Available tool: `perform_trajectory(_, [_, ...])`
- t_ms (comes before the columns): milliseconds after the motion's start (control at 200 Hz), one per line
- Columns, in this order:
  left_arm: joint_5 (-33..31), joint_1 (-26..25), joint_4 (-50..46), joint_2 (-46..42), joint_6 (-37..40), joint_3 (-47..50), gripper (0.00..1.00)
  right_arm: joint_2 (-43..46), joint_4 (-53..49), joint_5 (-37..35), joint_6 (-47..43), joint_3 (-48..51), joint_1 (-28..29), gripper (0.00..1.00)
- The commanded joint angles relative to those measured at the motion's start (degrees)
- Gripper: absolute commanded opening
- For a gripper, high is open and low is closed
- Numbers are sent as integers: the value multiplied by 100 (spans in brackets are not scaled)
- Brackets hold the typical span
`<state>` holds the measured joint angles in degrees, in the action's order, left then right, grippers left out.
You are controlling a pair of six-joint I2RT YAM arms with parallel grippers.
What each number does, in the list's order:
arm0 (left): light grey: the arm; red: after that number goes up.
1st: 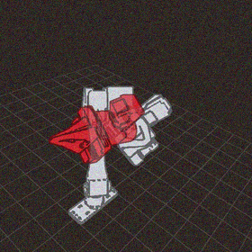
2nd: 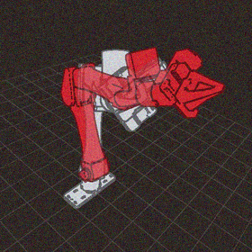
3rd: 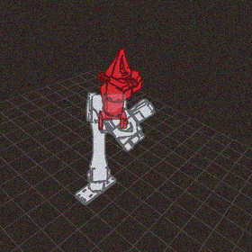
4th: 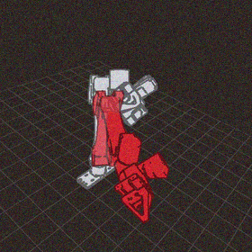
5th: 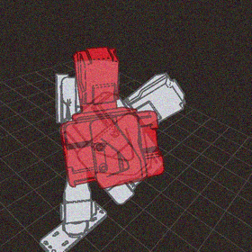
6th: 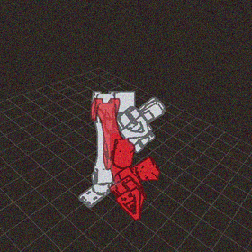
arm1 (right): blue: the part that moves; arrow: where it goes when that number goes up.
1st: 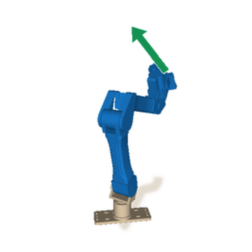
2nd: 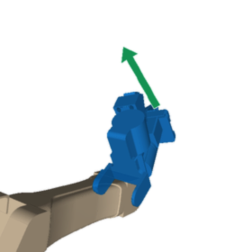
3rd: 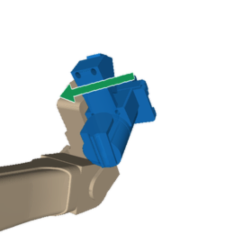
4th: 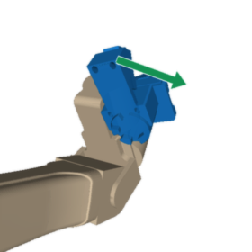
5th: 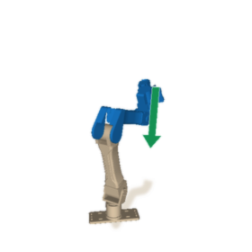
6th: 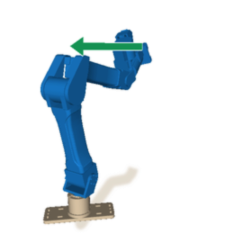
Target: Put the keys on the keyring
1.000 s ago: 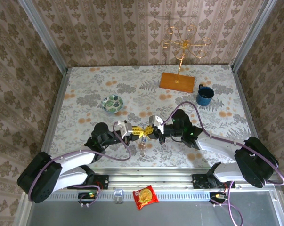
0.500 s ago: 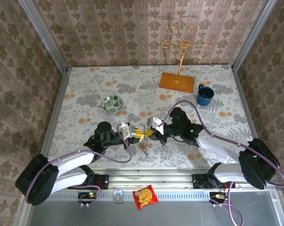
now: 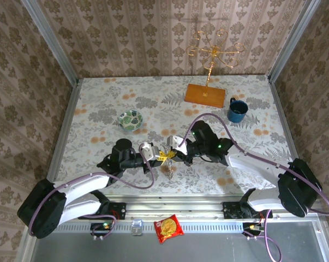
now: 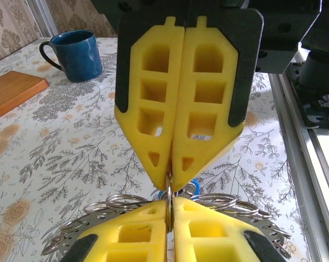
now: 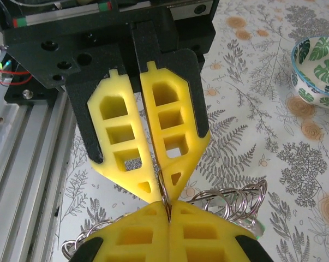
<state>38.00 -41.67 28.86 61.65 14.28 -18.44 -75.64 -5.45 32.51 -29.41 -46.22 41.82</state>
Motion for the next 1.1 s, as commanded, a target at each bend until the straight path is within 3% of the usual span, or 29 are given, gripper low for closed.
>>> perform_trajectory(0, [-62, -69, -382, -127, 328, -245, 9, -106, -468, -19, -427, -411, 210, 0])
perform_trajectory(260, [-68, -65, -365, -162, 365, -276, 0, -111, -368, 6, -292, -453, 215, 0])
perform_trajectory(370, [-73, -72, -248, -191, 340, -189, 0, 83, -42, -28, 16, -143, 54, 22])
perform_trajectory(625, [-43, -81, -186, -230, 362, -125, 0, 360, 20, -191, 319, 207, -38, 27])
perform_trajectory(785, [-41, -95, -196, -250, 380, -125, 0, 401, 97, -236, 413, 307, -44, 22])
perform_trajectory(1005, [-71, -95, -192, -257, 406, -117, 0, 348, 132, -197, 452, 289, -47, 3])
perform_trajectory(1095, [-73, -93, -154, -275, 416, -86, 0, 381, 106, -257, 462, 318, -82, 0])
